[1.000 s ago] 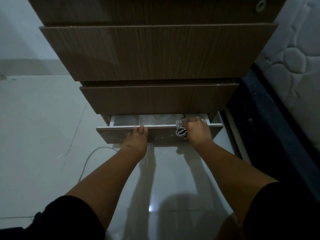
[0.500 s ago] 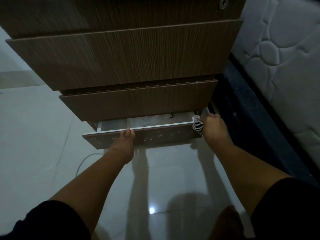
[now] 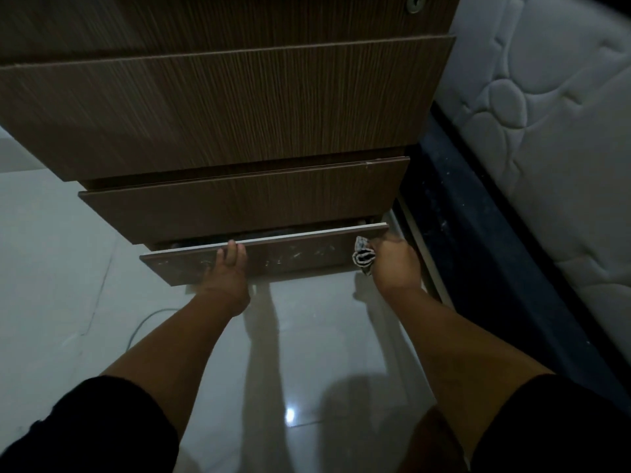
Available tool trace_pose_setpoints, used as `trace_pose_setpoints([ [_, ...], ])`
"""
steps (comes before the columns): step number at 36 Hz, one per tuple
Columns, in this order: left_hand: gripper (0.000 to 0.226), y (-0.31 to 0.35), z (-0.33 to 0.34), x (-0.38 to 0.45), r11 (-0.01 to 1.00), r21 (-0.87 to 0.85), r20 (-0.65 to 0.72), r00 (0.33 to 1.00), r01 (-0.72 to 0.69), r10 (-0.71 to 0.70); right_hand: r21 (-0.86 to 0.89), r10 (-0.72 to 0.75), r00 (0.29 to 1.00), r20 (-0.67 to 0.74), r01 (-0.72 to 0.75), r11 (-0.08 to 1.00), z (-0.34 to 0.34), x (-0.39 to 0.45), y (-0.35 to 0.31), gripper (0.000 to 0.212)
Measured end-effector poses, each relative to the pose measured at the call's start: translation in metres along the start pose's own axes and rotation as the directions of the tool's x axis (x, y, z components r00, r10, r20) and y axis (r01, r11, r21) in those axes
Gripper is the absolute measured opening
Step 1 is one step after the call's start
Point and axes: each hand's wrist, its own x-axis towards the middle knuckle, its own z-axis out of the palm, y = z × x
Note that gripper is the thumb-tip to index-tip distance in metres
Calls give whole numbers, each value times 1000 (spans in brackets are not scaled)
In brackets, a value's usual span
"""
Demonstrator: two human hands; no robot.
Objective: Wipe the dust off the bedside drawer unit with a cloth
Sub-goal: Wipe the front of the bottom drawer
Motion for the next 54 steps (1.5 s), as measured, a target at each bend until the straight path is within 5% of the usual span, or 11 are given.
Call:
trace_pose_setpoints([
  [7, 90, 20, 19, -1, 964, -221, -109, 978, 150, -178, 18, -29, 998, 47, 28, 999, 4, 7, -10, 37],
  [16, 94, 43, 28, 12, 857, -470, -11, 969, 214, -248, 2, -43, 996, 80, 43, 999, 3, 15, -19, 39],
  [24, 91, 20, 20, 20, 901, -415, 79, 992, 123, -99, 44, -67, 993, 95, 63, 997, 1, 11, -35, 32],
  [30, 58, 2, -6, 4, 968, -252, 175, 983, -2, 47, 160, -56, 992, 113, 38, 986, -3, 0, -62, 36],
  [44, 46, -106, -84, -94, 970, -202, -52, 987, 136, -149, 554, 85, 975, 205, -187, 811, -26, -56, -172, 32],
  [49, 49, -146, -87, -99, 933, -286, -64, 968, 216, -244, 477, -53, 970, 239, -70, 876, -17, -72, -201, 33],
  [54, 48, -170, -80, -75, 874, -427, -42, 961, 231, -274, 314, -378, 904, 200, 306, 899, 11, -70, -229, 43],
])
